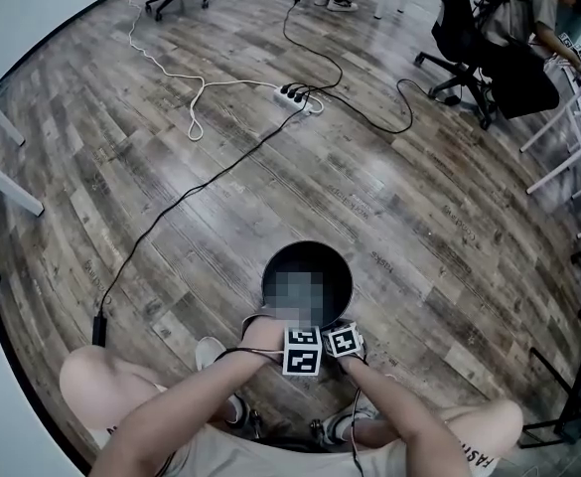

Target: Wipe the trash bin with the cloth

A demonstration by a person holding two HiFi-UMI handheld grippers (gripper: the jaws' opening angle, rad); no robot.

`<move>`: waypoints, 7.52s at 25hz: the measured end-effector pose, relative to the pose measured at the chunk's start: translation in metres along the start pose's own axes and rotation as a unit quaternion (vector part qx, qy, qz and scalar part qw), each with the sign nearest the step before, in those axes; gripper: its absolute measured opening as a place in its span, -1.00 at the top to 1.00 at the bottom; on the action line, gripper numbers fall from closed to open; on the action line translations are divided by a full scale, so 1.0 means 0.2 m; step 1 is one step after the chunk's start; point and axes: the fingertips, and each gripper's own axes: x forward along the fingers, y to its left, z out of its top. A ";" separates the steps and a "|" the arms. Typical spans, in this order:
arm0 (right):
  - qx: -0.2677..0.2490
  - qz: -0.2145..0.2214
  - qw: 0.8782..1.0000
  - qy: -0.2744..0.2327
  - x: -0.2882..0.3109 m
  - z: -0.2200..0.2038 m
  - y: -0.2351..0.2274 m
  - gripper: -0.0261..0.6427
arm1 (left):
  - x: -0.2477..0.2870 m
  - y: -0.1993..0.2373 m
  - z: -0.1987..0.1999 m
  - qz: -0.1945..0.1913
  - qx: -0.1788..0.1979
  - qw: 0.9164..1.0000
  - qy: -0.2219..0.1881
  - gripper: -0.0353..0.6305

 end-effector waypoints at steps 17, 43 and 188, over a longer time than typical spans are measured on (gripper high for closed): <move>0.078 0.051 0.993 0.077 -0.23 -0.13 0.09 0.68 | -0.04 0.00 0.09 0.035 -0.043 0.998 -0.034 0.53; -0.032 0.069 0.997 0.005 -0.82 0.34 0.26 0.68 | 0.01 -0.06 -0.09 0.023 0.087 0.995 0.045 0.79; -0.002 0.039 0.999 0.024 -0.02 -0.02 0.07 0.68 | 0.04 -0.05 -0.06 0.025 -0.032 0.997 0.066 0.78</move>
